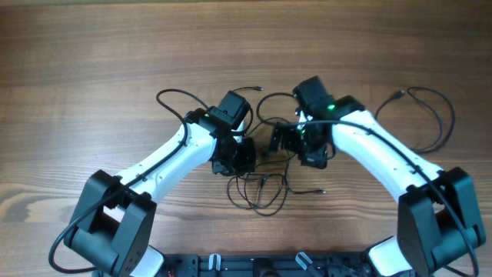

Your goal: Untangle cables

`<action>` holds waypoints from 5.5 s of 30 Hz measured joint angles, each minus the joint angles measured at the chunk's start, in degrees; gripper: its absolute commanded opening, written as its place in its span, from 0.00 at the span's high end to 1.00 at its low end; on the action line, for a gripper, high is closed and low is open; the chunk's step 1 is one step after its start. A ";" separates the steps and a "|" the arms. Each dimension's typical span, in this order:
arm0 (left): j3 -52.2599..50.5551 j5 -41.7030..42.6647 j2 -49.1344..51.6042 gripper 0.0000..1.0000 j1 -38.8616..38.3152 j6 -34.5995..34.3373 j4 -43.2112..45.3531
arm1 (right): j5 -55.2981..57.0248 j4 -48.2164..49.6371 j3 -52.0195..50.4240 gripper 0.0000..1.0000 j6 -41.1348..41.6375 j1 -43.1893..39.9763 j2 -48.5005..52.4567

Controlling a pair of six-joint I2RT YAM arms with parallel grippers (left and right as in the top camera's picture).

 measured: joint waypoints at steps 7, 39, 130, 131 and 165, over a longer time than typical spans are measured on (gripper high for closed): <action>0.00 -1.01 0.00 0.91 2.29 -0.13 -3.17 | 1.16 8.85 -5.70 0.35 9.99 5.14 0.28; 0.00 -1.68 -0.04 0.40 16.98 0.96 -5.95 | 2.23 23.39 23.32 0.96 -3.28 0.63 -5.88; -0.15 4.15 -0.26 0.22 14.62 -10.97 14.38 | 2.75 -24.06 25.59 0.13 -31.82 -31.67 2.23; -0.15 3.74 -0.26 0.21 13.27 -10.99 15.17 | 2.69 -21.79 22.47 0.14 -30.95 -30.23 2.34; -0.15 -2.97 -0.26 0.24 6.14 -10.99 11.08 | 11.23 35.15 -4.04 0.96 27.61 -16.74 8.48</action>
